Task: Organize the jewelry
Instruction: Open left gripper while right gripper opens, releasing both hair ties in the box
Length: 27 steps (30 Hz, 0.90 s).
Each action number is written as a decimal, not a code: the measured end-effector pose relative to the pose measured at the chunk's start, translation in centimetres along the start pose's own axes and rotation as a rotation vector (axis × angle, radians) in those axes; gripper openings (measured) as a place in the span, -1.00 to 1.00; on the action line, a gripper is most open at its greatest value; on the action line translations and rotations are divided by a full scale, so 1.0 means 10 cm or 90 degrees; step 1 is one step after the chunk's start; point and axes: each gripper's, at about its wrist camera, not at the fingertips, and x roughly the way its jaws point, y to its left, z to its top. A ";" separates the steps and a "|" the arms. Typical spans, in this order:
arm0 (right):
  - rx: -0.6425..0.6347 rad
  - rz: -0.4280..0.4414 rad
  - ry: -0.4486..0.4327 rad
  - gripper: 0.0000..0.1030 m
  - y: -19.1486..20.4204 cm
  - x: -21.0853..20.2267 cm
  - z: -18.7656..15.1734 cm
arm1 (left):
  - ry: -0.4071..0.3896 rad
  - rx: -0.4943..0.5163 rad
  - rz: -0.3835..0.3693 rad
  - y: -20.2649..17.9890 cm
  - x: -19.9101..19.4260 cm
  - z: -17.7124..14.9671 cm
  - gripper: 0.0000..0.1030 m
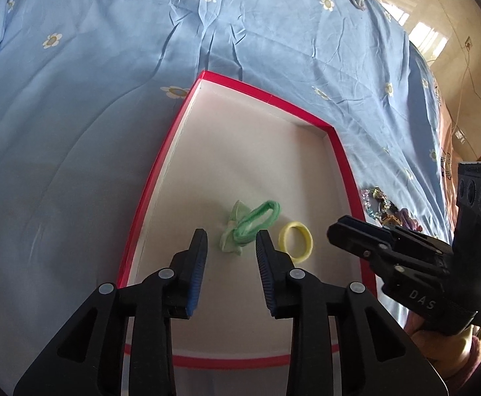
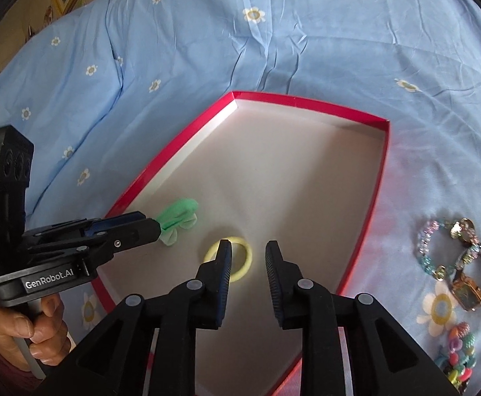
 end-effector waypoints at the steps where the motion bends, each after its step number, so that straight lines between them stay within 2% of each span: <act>1: 0.003 0.000 -0.005 -0.51 -0.01 -0.05 -0.02 | -0.002 0.002 0.001 -0.02 -0.02 0.00 -0.37; 6: 0.018 0.000 -0.027 -0.35 -0.08 -0.27 -0.09 | -0.012 0.014 -0.004 -0.14 -0.12 -0.01 -0.32; 13: 0.056 -0.014 -0.053 -0.34 -0.29 -0.58 -0.23 | -0.020 0.040 -0.020 -0.40 -0.19 -0.04 -0.26; 27: 0.140 -0.072 -0.088 -0.30 -0.90 -1.11 -0.61 | 0.004 0.102 -0.060 -0.99 -0.07 -0.10 -0.26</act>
